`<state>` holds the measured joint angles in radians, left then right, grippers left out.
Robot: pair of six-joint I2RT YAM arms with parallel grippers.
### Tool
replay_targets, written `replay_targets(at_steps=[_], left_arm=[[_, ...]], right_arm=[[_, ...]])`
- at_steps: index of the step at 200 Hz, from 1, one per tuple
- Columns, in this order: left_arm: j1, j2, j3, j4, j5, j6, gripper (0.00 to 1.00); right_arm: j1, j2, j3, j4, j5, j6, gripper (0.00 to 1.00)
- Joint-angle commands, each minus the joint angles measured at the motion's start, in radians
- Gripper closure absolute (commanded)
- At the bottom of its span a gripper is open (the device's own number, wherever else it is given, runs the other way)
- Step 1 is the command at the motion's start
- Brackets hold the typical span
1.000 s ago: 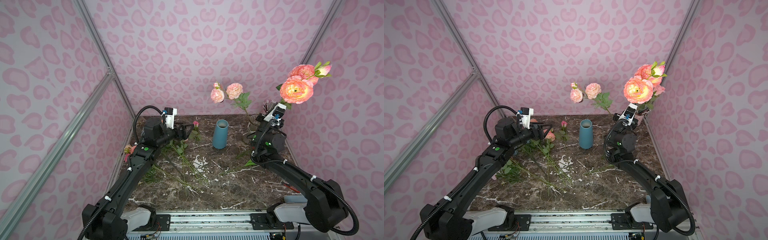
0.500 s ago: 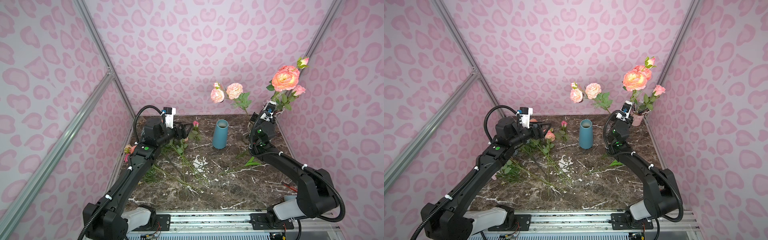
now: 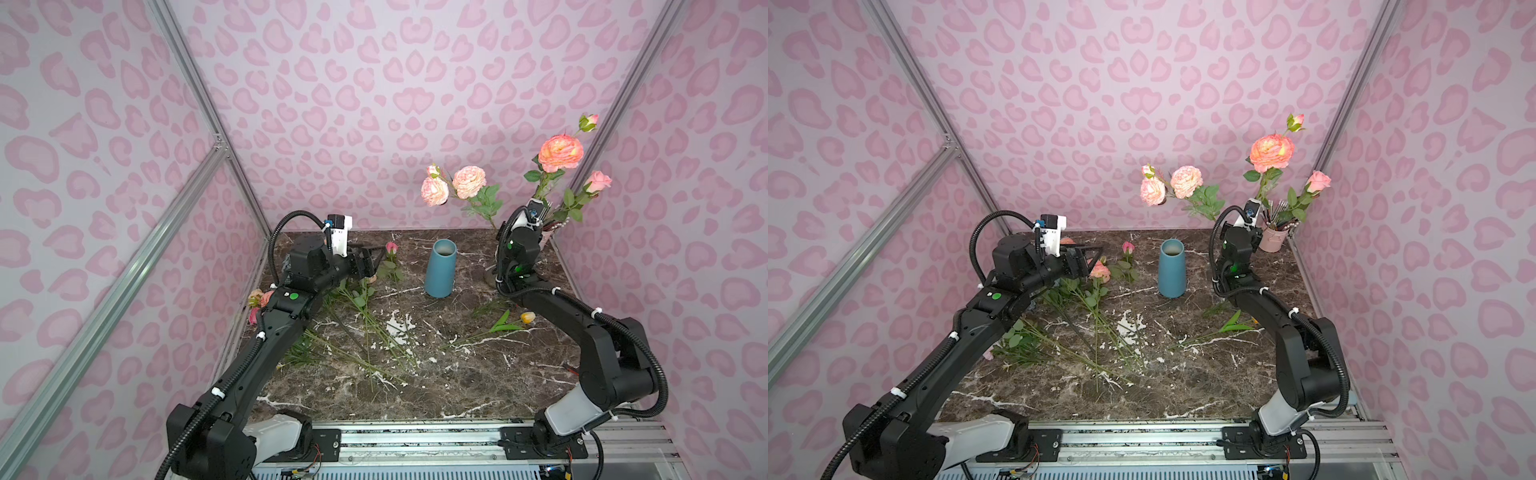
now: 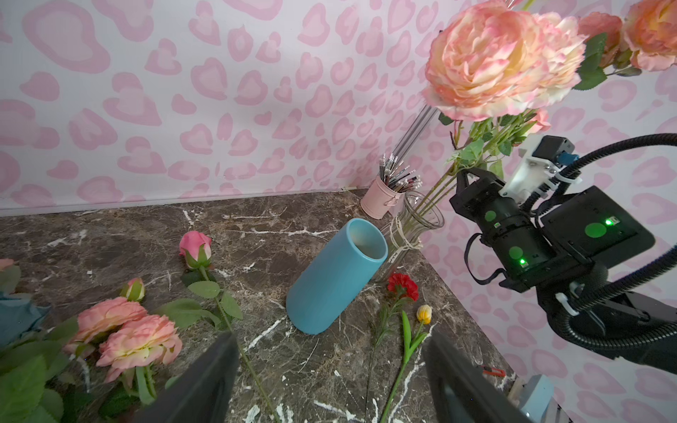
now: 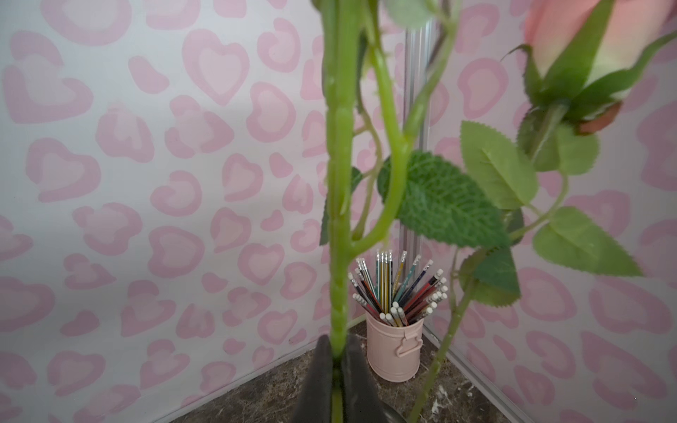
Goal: Place the pink flowers into the vase
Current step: Place the flower in the vase.
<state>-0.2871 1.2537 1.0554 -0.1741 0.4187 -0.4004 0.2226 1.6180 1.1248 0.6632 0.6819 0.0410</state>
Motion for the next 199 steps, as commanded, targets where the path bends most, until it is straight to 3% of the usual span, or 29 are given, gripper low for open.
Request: replay_targets(at_steps=[1, 34, 61, 115, 199], left_arm=[[0.001, 0.012, 0.018, -0.018, -0.019, 0.002, 0.16], [0.001, 0.020, 0.021, -0.026, -0.015, 0.000, 0.15], [0.001, 0.014, 0.020, -0.029, -0.021, 0.001, 0.15], [0.001, 0.015, 0.020, -0.029, -0.014, -0.001, 0.14], [0.002, 0.018, 0.024, -0.046, -0.042, -0.003, 0.14]], right_arm=[[-0.011, 0.030, 0.077, -0.143, -0.042, 0.077, 0.98], [-0.023, 0.085, 0.186, -0.312, -0.066, 0.125, 0.72], [-0.024, 0.074, 0.177, -0.336, -0.085, 0.142, 0.61], [-0.007, -0.028, 0.102, -0.354, -0.087, 0.155, 0.55], [0.062, -0.202, -0.050, -0.309, -0.021, 0.154, 0.57]])
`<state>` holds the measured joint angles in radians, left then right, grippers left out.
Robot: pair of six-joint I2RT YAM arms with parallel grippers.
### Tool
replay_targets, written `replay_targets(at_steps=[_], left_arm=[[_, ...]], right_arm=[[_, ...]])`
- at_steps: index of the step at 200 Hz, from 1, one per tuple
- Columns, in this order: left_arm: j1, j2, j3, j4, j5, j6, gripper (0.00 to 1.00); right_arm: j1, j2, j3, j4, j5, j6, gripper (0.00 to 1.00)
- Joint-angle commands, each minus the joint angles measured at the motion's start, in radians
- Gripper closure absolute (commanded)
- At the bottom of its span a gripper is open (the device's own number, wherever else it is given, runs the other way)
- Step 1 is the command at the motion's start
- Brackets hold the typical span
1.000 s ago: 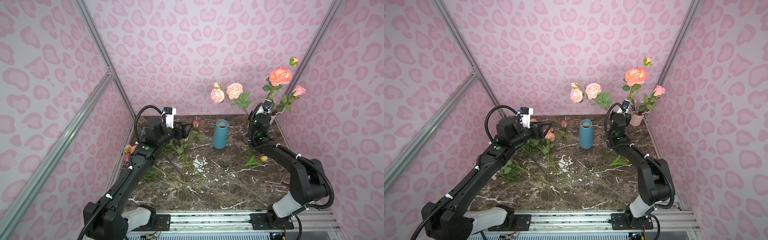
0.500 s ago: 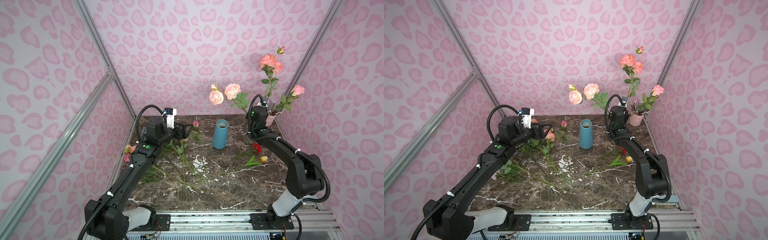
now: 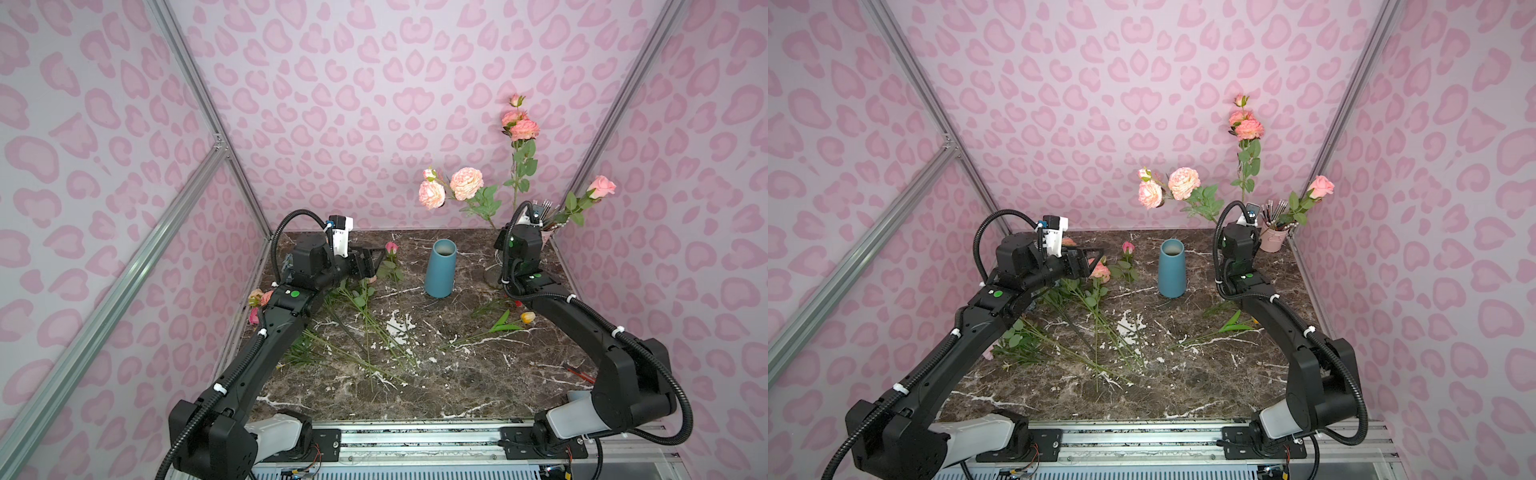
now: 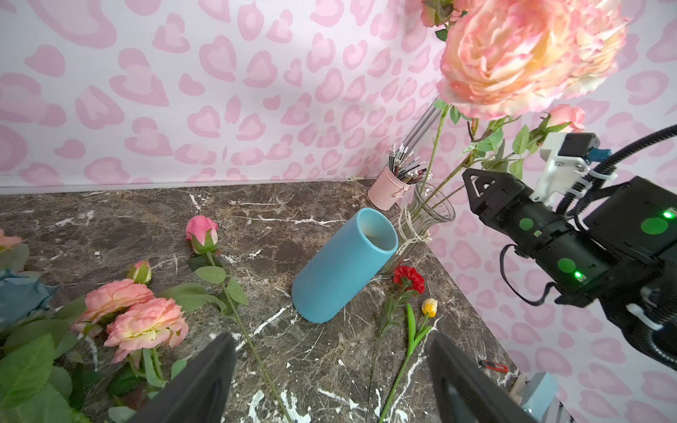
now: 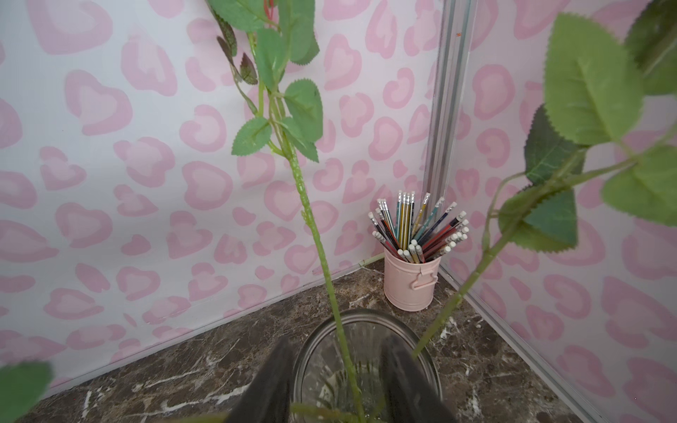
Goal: Place the pink flowers into the vase
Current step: Place the flower in the vase.
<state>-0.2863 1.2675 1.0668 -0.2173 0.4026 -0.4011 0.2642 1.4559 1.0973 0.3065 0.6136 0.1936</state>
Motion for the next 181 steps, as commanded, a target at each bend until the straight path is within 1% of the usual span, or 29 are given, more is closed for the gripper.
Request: replay_targets(at_steps=[1, 15, 36, 51, 73, 89, 101, 118, 133, 161, 170, 181], left_arm=[[0.000, 0.004, 0.013, -0.003, -0.027, -0.002, 0.14], [0.001, 0.015, 0.024, -0.033, -0.064, 0.000, 0.15], [0.001, 0.051, 0.057, -0.108, -0.158, -0.007, 0.16], [0.000, 0.078, 0.081, -0.158, -0.206, -0.022, 0.16], [0.001, 0.113, 0.110, -0.223, -0.258, -0.051, 0.17], [0.001, 0.136, 0.113, -0.265, -0.296, -0.088, 0.20], [0.001, 0.149, 0.104, -0.286, -0.300, -0.117, 0.26], [-0.005, 0.165, 0.087, -0.319, -0.349, -0.137, 0.33], [-0.007, 0.182, 0.066, -0.328, -0.382, -0.137, 0.43], [-0.037, 0.265, 0.069, -0.351, -0.383, -0.116, 0.59], [-0.056, 0.296, 0.078, -0.360, -0.390, -0.113, 0.62], [-0.082, 0.330, 0.090, -0.370, -0.401, -0.113, 0.63]], right_arm=[[0.022, -0.042, -0.024, 0.048, 0.050, 0.001, 0.57], [0.046, -0.074, -0.048, 0.051, 0.089, -0.002, 0.57], [0.088, -0.138, -0.091, 0.040, 0.159, 0.013, 0.58], [0.106, -0.181, -0.106, -0.020, 0.195, 0.058, 0.58], [0.113, -0.229, -0.092, -0.169, 0.187, 0.148, 0.58], [0.112, -0.250, -0.063, -0.307, 0.132, 0.196, 0.58], [0.114, -0.257, -0.029, -0.430, 0.090, 0.237, 0.58], [0.127, -0.284, -0.026, -0.522, 0.017, 0.268, 0.58], [0.160, -0.316, -0.044, -0.556, -0.003, 0.277, 0.58], [0.205, -0.374, -0.075, -0.598, -0.025, 0.299, 0.58], [0.211, -0.382, -0.077, -0.617, -0.039, 0.312, 0.57], [0.215, -0.381, -0.068, -0.646, -0.051, 0.319, 0.57]])
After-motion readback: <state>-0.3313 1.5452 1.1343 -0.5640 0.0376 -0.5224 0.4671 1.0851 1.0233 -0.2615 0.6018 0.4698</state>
